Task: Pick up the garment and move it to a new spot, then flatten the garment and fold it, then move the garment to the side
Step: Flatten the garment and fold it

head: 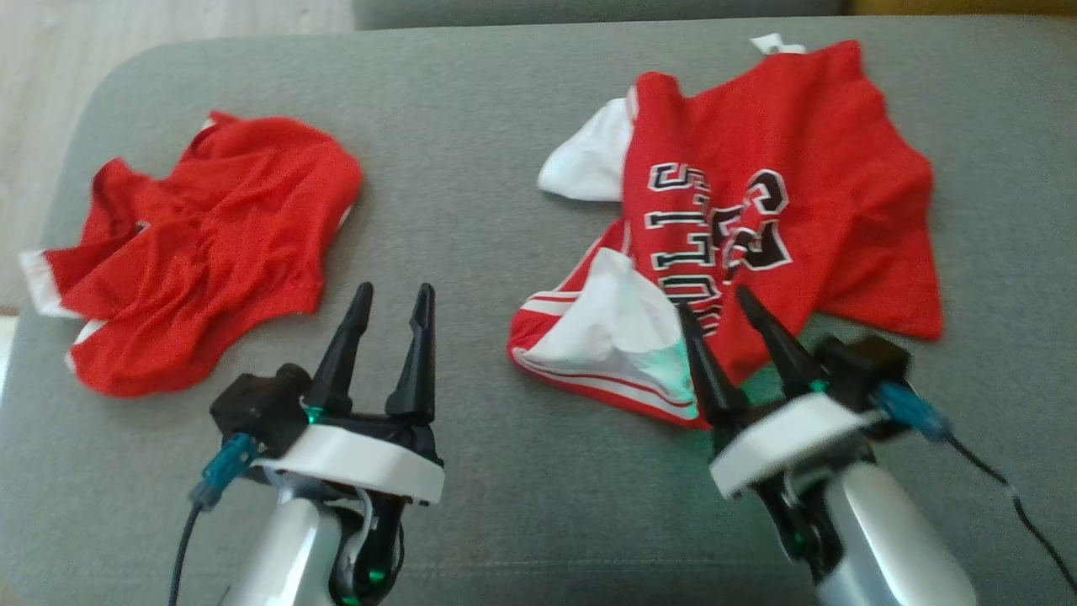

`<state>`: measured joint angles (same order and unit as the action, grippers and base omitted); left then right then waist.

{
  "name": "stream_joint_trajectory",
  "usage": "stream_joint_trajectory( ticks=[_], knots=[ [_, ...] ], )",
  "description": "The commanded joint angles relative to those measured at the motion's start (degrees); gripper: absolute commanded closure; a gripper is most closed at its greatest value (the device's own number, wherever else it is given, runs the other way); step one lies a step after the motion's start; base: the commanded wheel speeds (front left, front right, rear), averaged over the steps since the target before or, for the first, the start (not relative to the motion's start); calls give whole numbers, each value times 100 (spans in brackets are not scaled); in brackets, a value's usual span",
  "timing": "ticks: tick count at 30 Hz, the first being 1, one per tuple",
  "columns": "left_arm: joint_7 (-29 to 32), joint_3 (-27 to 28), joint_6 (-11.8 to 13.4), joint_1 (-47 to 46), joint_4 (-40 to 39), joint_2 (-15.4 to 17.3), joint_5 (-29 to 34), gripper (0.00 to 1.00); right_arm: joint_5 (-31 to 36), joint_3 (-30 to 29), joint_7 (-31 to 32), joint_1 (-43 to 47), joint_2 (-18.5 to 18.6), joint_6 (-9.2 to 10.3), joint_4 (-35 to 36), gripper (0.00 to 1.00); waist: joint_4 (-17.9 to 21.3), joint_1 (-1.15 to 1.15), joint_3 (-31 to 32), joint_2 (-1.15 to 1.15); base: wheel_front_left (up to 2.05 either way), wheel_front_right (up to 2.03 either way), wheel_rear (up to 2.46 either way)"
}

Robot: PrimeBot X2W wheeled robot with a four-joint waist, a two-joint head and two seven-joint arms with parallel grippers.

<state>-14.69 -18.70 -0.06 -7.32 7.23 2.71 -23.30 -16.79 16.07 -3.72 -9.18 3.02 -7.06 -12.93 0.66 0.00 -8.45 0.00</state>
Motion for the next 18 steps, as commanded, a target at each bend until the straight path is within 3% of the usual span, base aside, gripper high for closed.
stream_joint_trajectory(
  ticks=[1, 7, 17, 18],
  knots=[
    [-30, 132, -15, -224, -169, 17, -45, 0, -7, 186, 54, -362, -13, -43, 128, 0, -128, 0, -27, 0, 0, 0, 0],
    [-30, 6, 23, -247, -168, 17, -160, 0, -65, 401, 590, -1027, -6, -43, -650, 0, -630, 0, -127, 0, 0, 0, 0],
    [-30, -19, 63, -191, -152, 17, -224, 0, -136, 312, 892, -1896, 166, -43, -2036, 0, -1235, 0, -217, 0, 0, 0, 0],
    [-30, -21, 65, -187, -157, 17, -225, 0, -211, 320, 975, -1993, 159, -43, -2249, 36, -1283, 0, -222, 0, 0, 0, 0]
  ],
)
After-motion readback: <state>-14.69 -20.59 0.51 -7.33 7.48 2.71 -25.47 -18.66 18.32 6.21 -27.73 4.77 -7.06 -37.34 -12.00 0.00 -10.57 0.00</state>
